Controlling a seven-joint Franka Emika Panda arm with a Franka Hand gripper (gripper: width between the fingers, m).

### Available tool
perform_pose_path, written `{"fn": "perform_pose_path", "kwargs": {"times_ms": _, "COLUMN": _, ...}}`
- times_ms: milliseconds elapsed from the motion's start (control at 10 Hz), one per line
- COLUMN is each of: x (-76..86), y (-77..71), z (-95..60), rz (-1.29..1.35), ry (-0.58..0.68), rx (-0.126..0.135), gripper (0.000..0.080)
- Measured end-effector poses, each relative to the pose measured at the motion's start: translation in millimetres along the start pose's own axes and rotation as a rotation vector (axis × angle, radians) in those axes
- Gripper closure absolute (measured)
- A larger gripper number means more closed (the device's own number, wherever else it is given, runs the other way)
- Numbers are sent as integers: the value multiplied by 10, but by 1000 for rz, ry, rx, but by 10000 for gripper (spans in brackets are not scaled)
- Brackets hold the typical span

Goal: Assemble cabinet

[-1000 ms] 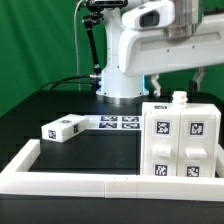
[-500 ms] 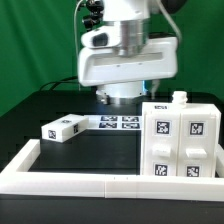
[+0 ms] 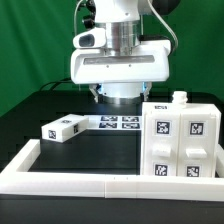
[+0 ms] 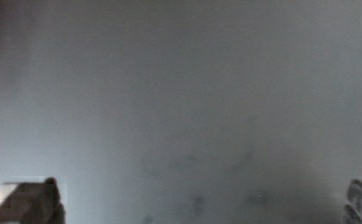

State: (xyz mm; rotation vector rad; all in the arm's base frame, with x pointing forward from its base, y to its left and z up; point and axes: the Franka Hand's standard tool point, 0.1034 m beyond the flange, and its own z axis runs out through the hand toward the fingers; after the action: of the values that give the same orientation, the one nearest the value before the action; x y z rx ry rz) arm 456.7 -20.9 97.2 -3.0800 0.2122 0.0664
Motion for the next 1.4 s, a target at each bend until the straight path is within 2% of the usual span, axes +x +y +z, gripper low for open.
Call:
{"fn": "perform_pose_path", "kwargs": {"times_ms": 100, "x": -15, "y": 22, "z": 11, "rz": 45, "ry": -1, "rx": 2, "gripper": 2}}
{"fn": "perform_pose_path", "kwargs": {"times_ms": 200, "x": -119, "y": 172, "z": 88, "rz": 140, "ry": -1, "rx": 3, "gripper": 2}}
{"fn": "perform_pose_path", "kwargs": {"times_ms": 400, "x": -291, "y": 496, "z": 219, "rz": 248, "ry": 18, "rx": -13, "gripper": 2}}
{"fn": "perform_pose_path", "kwargs": {"times_ms": 700, "x": -335, "y": 851, "z": 258, "rz": 360, "ry": 36, "rx": -21, "gripper": 2}}
{"fn": "perform_pose_path", "kwargs": {"times_ms": 800, "x": -334, "y": 821, "z": 261, "rz": 421, "ry": 37, "rx": -15, "gripper": 2}}
{"fn": "perform_pose_path", "kwargs": {"times_ms": 1100, "x": -314, "y": 798, "z": 267, "rz": 385, "ry": 46, "rx": -11, "gripper": 2}}
{"fn": "perform_pose_path", "kwargs": {"times_ms": 1400, "x": -459, "y": 1168, "z": 368, "rz": 293, "ry": 89, "rx": -39, "gripper": 2}}
